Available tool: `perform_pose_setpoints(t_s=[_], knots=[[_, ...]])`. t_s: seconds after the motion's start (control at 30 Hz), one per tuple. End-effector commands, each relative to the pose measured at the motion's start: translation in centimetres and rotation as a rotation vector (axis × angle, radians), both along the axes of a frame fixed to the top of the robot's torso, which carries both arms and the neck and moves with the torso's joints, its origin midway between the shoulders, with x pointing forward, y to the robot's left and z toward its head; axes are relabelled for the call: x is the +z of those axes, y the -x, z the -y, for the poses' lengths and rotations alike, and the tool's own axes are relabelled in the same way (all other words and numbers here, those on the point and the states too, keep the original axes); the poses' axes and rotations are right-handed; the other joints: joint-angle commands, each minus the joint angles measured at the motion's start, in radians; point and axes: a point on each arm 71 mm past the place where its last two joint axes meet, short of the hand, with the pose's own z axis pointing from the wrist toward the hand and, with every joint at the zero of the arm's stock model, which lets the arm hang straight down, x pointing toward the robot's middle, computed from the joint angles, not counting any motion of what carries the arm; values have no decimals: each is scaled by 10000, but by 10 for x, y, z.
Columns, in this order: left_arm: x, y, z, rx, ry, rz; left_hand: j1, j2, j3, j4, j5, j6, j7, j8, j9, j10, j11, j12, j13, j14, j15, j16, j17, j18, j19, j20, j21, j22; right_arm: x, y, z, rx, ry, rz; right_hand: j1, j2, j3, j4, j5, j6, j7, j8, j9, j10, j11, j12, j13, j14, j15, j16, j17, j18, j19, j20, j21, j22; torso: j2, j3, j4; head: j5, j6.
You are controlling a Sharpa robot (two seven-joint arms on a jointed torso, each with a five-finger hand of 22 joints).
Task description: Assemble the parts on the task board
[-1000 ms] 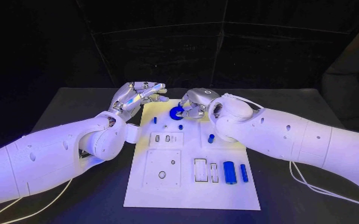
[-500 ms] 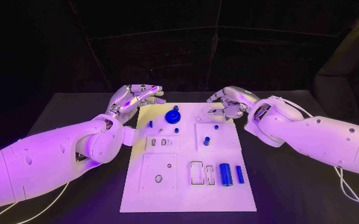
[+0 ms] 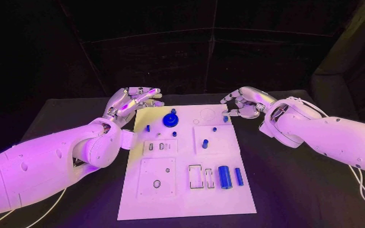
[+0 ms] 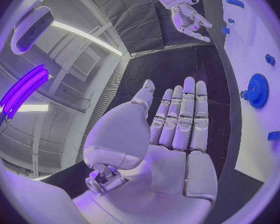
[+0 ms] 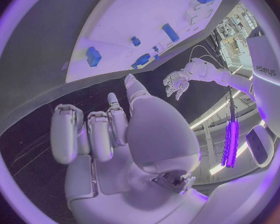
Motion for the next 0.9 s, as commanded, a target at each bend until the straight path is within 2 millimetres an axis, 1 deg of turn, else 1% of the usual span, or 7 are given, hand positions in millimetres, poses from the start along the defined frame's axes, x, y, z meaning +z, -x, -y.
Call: perform_pose_setpoints(t_s=[0.03, 0.1, 0.17, 0.33, 0.6, 0.7, 0.9], knots=[[1, 0, 2, -166, 81, 67, 8, 120, 3, -63, 50, 66, -15, -58, -13, 59, 38, -43, -15, 71, 9, -64, 18, 54, 92, -1, 31, -9, -2, -1, 2, 236, -135, -160, 36, -74, -50, -9, -42, 8, -2, -22, -12, -52, -42, -33, 899, 843, -26, -2, 1618, -80, -6, -32, -6, 12, 9, -23, 14, -33, -24], [1, 0, 1, -162, 78, 66, 8, 120, 3, -63, 50, 66, -15, -58, -13, 59, 38, -43, -15, 71, 9, -64, 18, 54, 92, -1, 31, -9, -5, -3, 6, 157, -73, -248, 74, -73, -53, -39, -32, 11, -3, -23, -12, -54, -43, -37, 896, 843, -26, -4, 1615, -78, -8, -33, -9, 5, 12, -32, 35, -57, -19], [1, 0, 1, -163, 79, 66, 8, 120, 3, -63, 50, 66, -15, -58, -13, 59, 38, -43, -15, 71, 9, -64, 18, 54, 92, -1, 31, -9, -9, -4, 8, 90, -16, -324, 117, -66, -52, -73, -9, 14, -3, -24, -12, -59, -45, -44, 891, 842, -28, -5, 1613, -78, -10, -35, -11, 2, 8, -38, 39, -73, -37], [0, -1, 1, -162, 78, 65, 8, 120, 3, -63, 50, 66, -15, -58, -13, 59, 38, -43, -15, 71, 9, -64, 18, 54, 92, -1, 31, -9, -17, -7, 12, 1, 172, -538, 192, -53, -53, -137, 66, 14, -5, -29, -13, -59, -47, -46, 893, 842, -30, -8, 1611, -77, -12, -38, -14, -3, 12, -40, 66, -84, -60], [0, -1, 1, -151, 74, 66, 8, 120, 3, -63, 50, 66, -15, -58, -13, 59, 38, -43, -15, 71, 9, -64, 18, 54, 92, -1, 31, -9, -30, -8, 14, -72, 371, -874, 238, -57, -56, -179, 94, -3, -5, -41, -16, -76, -48, -66, 875, 841, -32, -12, 1604, -74, -19, -39, -21, -18, 7, -38, 49, -70, -80], [0, -1, 1, -147, 72, 65, 8, 120, 3, -63, 50, 66, -15, -58, -13, 59, 38, -43, -15, 71, 9, -64, 18, 54, 92, -1, 31, -9, -33, -9, 16, -114, 417, -957, 264, -54, -54, -202, 114, -8, -6, -44, -17, -74, -49, -64, 878, 841, -32, -11, 1607, -73, -21, -40, -24, -22, 4, -35, 27, -62, -91], [0, -1, 1, -147, 70, 61, 8, 120, 3, -63, 50, 66, -15, -58, -13, 59, 38, -43, -15, 71, 9, -64, 18, 54, 92, -1, 31, -9, -40, -11, 19, -195, 531, -1104, 284, -48, -51, -219, 131, -8, -6, -46, -17, -73, -50, -62, 881, 841, -33, -13, 1604, -74, -20, -40, -23, -19, 3, -33, 49, -60, -89]])
